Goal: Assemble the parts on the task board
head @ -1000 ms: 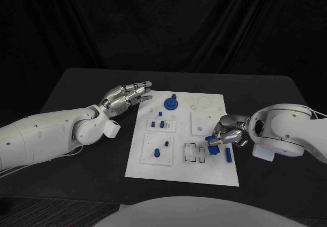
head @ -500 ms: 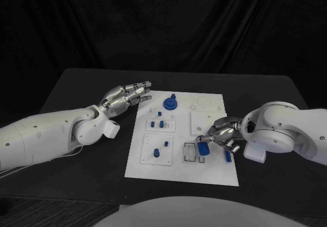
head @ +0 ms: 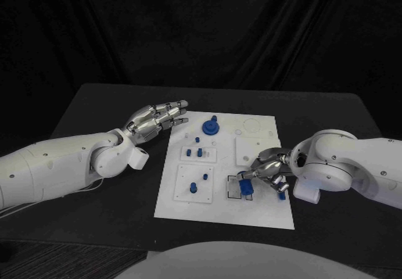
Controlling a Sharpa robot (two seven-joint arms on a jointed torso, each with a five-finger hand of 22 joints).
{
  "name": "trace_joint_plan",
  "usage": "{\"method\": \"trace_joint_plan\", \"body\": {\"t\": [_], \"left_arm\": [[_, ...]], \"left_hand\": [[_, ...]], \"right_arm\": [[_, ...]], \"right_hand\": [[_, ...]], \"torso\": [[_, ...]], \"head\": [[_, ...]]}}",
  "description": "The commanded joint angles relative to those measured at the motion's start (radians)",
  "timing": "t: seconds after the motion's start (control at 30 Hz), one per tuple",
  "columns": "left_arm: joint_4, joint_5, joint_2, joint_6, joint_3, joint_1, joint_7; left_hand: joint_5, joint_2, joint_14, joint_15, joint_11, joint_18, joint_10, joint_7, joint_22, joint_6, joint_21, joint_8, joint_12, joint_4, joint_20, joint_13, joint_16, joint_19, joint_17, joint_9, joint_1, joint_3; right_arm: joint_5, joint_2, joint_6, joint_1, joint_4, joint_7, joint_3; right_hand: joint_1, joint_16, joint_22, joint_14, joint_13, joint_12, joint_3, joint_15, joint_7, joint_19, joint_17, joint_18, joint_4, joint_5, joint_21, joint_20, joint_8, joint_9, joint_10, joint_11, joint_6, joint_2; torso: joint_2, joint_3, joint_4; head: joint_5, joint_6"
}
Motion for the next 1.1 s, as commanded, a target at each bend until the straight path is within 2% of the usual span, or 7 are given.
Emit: {"method": "trace_joint_plan", "body": {"t": [0.03,0.3,0.47,0.53,0.73,0.93,1.1], "left_arm": [[0.001,0.006,0.002,0.013,0.001,-0.001,0.01],[-0.002,0.006,0.006,0.016,0.001,-0.001,0.009],[-0.003,0.006,0.006,0.017,0.001,-0.001,0.008],[-0.004,0.006,0.006,0.017,0.001,-0.001,0.008],[-0.005,0.006,0.007,0.018,0.001,-0.001,0.007],[-0.005,0.006,0.007,0.02,0.001,-0.002,0.006],[-0.006,0.006,0.007,0.021,0.001,-0.002,0.005]], "left_hand": [[0.004,0.008,0.004,0.005,0.006,-0.015,-0.002,0.001,0.0,-0.007,0.003,0.001,0.004,-0.004,-0.001,0.001,0.004,0.007,0.001,-0.001,-0.001,0.004],[0.004,0.008,0.004,0.006,0.006,-0.016,-0.003,0.001,-0.001,-0.008,0.003,0.001,0.003,-0.005,-0.001,0.0,0.004,0.007,0.001,-0.001,-0.002,0.005],[0.004,0.008,0.004,0.006,0.006,-0.016,-0.003,0.001,-0.001,-0.008,0.003,0.001,0.003,-0.005,-0.001,0.0,0.004,0.007,0.001,-0.001,-0.002,0.005],[0.004,0.008,0.004,0.006,0.006,-0.016,-0.003,0.001,-0.001,-0.008,0.003,0.001,0.003,-0.005,-0.001,0.0,0.004,0.007,0.001,-0.001,-0.002,0.005],[0.004,0.008,0.004,0.006,0.006,-0.016,-0.003,0.001,-0.001,-0.008,0.003,0.001,0.003,-0.005,-0.001,0.0,0.004,0.007,0.001,-0.001,-0.002,0.005],[0.005,0.009,0.004,0.006,0.005,-0.016,-0.003,0.002,-0.001,-0.007,0.003,0.001,0.002,-0.005,-0.001,0.0,0.004,0.007,0.001,-0.001,-0.002,0.007],[0.005,0.009,0.004,0.006,0.005,-0.016,-0.003,0.002,-0.001,-0.007,0.003,0.001,0.002,-0.005,-0.001,0.0,0.004,0.007,0.001,-0.001,-0.002,0.007]], "right_arm": [[-0.017,0.003,-0.022,-0.006,0.0,-0.012,0.0],[-0.02,0.012,-0.022,-0.015,0.0,-0.008,0.0],[-0.02,0.019,-0.018,-0.017,-0.003,-0.008,0.0],[-0.02,0.02,-0.017,-0.018,-0.003,-0.008,0.0],[-0.02,0.024,-0.008,-0.019,-0.004,-0.009,0.0],[-0.02,0.027,0.001,-0.02,-0.008,-0.011,0.0],[-0.02,0.027,0.006,-0.02,-0.01,-0.013,0.0]], "right_hand": [[-0.004,-0.004,0.163,0.048,0.263,0.003,0.077,0.006,0.001,-0.003,0.001,0.009,-0.084,-0.018,-0.006,0.003,0.009,0.0,0.106,0.008,-0.006,0.003],[-0.011,-0.009,0.157,0.047,0.263,0.003,0.066,0.008,0.003,-0.01,-0.008,0.013,-0.074,-0.051,-0.025,0.005,0.012,-0.005,0.106,0.01,-0.012,0.007],[-0.029,-0.012,0.155,0.046,0.263,0.003,0.043,0.01,0.005,-0.012,-0.012,0.014,-0.049,-0.124,-0.034,0.007,0.017,-0.015,0.106,0.012,-0.017,0.012],[-0.05,-0.013,0.152,0.046,0.263,0.003,0.024,0.011,0.006,-0.014,-0.015,0.016,-0.024,-0.177,-0.043,0.008,0.019,-0.022,0.106,0.014,-0.019,0.017],[-0.074,-0.017,0.15,0.045,0.263,0.003,-0.025,0.013,0.008,-0.014,-0.02,0.017,0.008,-0.321,-0.053,0.01,0.024,-0.039,0.106,0.016,-0.033,0.018],[-0.08,-0.018,0.149,0.045,0.263,0.003,-0.059,0.013,0.009,-0.013,-0.022,0.017,0.019,-0.39,-0.057,0.011,0.03,-0.05,0.106,0.017,-0.043,0.016],[-0.081,-0.018,0.149,0.046,0.263,0.003,-0.068,0.014,0.009,-0.013,-0.022,0.017,0.022,-0.406,-0.058,0.011,0.031,-0.053,0.106,0.017,-0.046,0.016]], "torso": [[0.0,0.0,-0.0007],[0.0,0.0001,-0.0004],[0.0,0.0,-0.0001],[0.0,0.0,-0.0001],[0.0,-0.0001,0.0001],[0.0,0.0,0.0001],[0.0,-0.0002,-0.0006]], "head": [[0.002,0.0],[-0.001,0.0],[-0.001,0.0],[-0.002,0.0],[-0.004,0.0],[-0.004,0.0],[-0.002,0.0]]}}
